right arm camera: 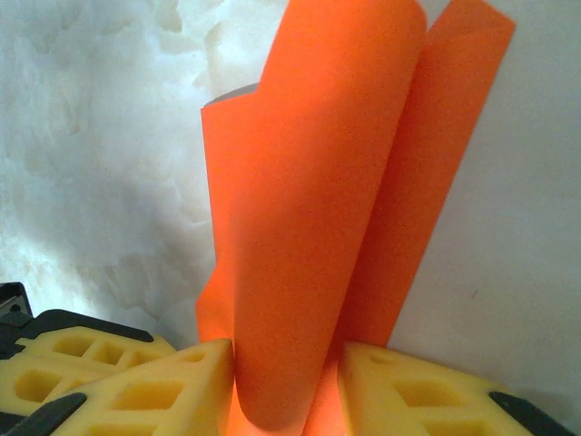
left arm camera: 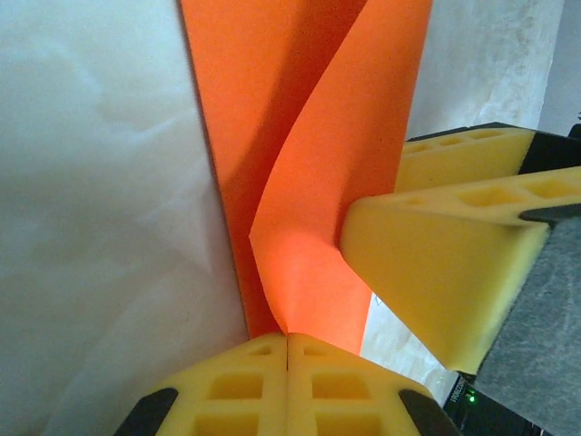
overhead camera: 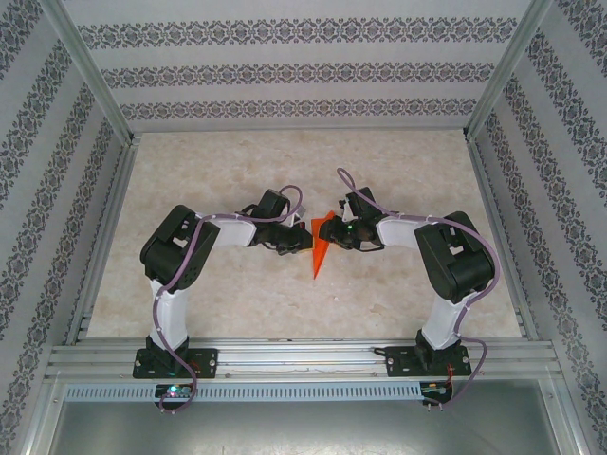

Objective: Fold a paper plane with a square sheet of paper (fold left side to right side)
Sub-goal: Fold the wing for the fifth time at the center of the table.

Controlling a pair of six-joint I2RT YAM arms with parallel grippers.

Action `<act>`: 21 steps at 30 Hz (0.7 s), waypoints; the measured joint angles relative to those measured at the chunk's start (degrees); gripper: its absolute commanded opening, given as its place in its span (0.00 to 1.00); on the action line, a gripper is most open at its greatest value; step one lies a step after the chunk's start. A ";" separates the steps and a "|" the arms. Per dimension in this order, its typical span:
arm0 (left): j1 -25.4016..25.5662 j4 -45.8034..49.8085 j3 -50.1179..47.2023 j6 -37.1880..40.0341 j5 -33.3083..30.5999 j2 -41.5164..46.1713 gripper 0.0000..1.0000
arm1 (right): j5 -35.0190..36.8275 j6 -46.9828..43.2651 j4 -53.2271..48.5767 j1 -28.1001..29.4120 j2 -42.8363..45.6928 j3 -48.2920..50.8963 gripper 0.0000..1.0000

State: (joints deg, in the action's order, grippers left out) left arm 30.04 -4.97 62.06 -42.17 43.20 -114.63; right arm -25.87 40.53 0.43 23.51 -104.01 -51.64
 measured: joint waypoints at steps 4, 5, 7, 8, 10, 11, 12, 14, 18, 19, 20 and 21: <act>0.22 0.02 0.00 0.02 -0.24 0.37 0.05 | 0.00 0.00 0.00 0.00 -0.02 0.00 0.39; 0.33 0.02 0.00 0.02 -0.22 0.37 0.04 | 0.00 0.00 0.00 0.00 -0.02 -0.02 0.39; 0.44 0.04 0.00 0.04 -0.22 0.37 0.05 | 0.00 -0.02 -0.02 0.00 -0.02 -0.02 0.39; 0.44 0.04 0.00 0.04 -0.26 0.37 0.04 | 0.00 0.00 -0.02 0.00 -0.04 -0.02 0.39; 0.48 0.04 0.00 0.02 -0.31 0.37 0.04 | 0.00 -0.02 -0.02 0.00 -0.02 -0.02 0.39; 0.52 0.07 0.00 0.04 -0.39 0.37 0.04 | 0.00 0.00 -0.02 0.00 -0.04 -0.02 0.39; 0.59 0.09 0.00 0.09 -0.46 0.37 0.04 | 0.00 0.00 -0.02 0.00 -0.02 -0.02 0.39; 0.66 0.20 0.00 0.26 -0.81 0.37 0.04 | 0.00 -0.02 -0.07 0.00 -0.02 -0.07 0.39; 0.66 1.27 0.00 0.72 -1.88 0.35 0.04 | 0.00 -0.02 -0.11 0.00 -0.02 -0.07 0.39; 0.66 1.53 0.00 0.87 -2.01 0.28 0.04 | 0.00 -0.02 -0.11 0.00 -0.02 -0.07 0.39; 0.66 1.64 0.02 1.03 -2.21 0.20 0.04 | 0.00 -0.02 -0.13 0.00 -0.02 -0.09 0.39; 0.66 1.77 0.09 1.09 -2.38 0.02 0.04 | 0.00 -0.02 -0.20 0.00 -0.04 -0.11 0.39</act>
State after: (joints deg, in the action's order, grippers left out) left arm 30.70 -3.20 62.15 -41.08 40.82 -114.61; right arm -25.87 40.51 0.23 23.51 -104.05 -51.75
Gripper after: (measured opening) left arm 0.055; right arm 0.387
